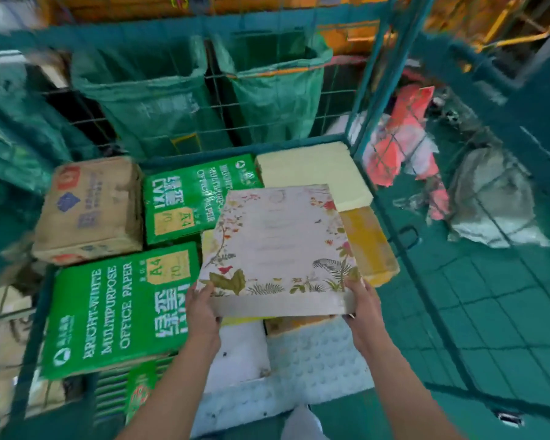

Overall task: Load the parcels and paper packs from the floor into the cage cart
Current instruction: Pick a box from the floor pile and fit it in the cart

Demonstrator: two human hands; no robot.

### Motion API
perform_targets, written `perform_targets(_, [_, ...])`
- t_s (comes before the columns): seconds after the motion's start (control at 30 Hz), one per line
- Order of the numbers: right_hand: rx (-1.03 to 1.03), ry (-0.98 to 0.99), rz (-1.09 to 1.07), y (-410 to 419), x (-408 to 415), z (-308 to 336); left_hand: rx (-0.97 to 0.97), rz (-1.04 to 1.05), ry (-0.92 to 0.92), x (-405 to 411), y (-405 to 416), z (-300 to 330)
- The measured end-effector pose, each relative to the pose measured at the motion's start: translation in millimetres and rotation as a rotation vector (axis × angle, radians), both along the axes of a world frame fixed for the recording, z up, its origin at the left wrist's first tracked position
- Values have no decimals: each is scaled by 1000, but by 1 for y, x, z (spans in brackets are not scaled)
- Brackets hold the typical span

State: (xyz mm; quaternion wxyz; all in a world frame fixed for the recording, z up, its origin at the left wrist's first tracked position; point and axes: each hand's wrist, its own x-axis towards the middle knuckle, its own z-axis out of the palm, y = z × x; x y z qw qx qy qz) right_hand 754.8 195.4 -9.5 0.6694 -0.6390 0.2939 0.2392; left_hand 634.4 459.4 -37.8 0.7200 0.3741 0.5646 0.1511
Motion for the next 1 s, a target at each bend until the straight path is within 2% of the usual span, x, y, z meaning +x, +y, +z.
perform_targets(0.23, [82, 61, 195, 41, 23, -15, 13, 220, 59, -25, 15, 7])
perform_targets(0.43, [94, 113, 318, 80, 11, -25, -4, 313, 51, -71, 33, 14])
perform_targets(0.77, [103, 217, 450, 114, -65, -34, -38, 324, 64, -159, 73, 11])
perform_targets(1.0, [92, 196, 377, 122, -99, -35, -53, 249, 6, -182, 96, 7])
